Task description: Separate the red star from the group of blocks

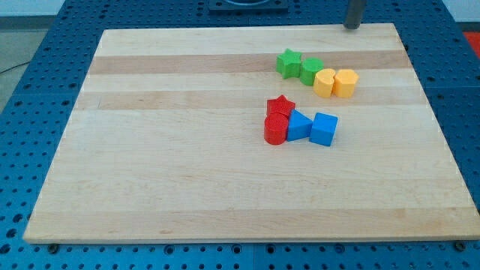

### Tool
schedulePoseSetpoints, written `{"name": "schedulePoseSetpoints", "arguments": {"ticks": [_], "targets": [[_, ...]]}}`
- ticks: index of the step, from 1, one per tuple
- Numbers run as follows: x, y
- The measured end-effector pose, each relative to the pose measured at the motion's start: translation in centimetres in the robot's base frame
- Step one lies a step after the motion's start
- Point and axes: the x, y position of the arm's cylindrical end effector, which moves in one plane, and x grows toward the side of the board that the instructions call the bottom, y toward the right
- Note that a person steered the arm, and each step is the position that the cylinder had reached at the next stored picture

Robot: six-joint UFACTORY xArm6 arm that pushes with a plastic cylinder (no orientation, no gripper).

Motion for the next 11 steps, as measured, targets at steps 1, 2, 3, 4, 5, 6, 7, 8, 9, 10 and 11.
{"name": "schedulePoseSetpoints", "arguments": {"ticks": [1, 2, 3, 4, 5, 6, 7, 8, 9, 10, 11], "targets": [[2.7, 0.0], [6.7, 2.3], [10.3, 2.6], [13.0, 3.0], [15.9, 3.7], [20.9, 3.8], [22.2, 0.0], [22.2, -5.7], [22.4, -9.5], [22.5, -12.9], [22.6, -17.9]]}}
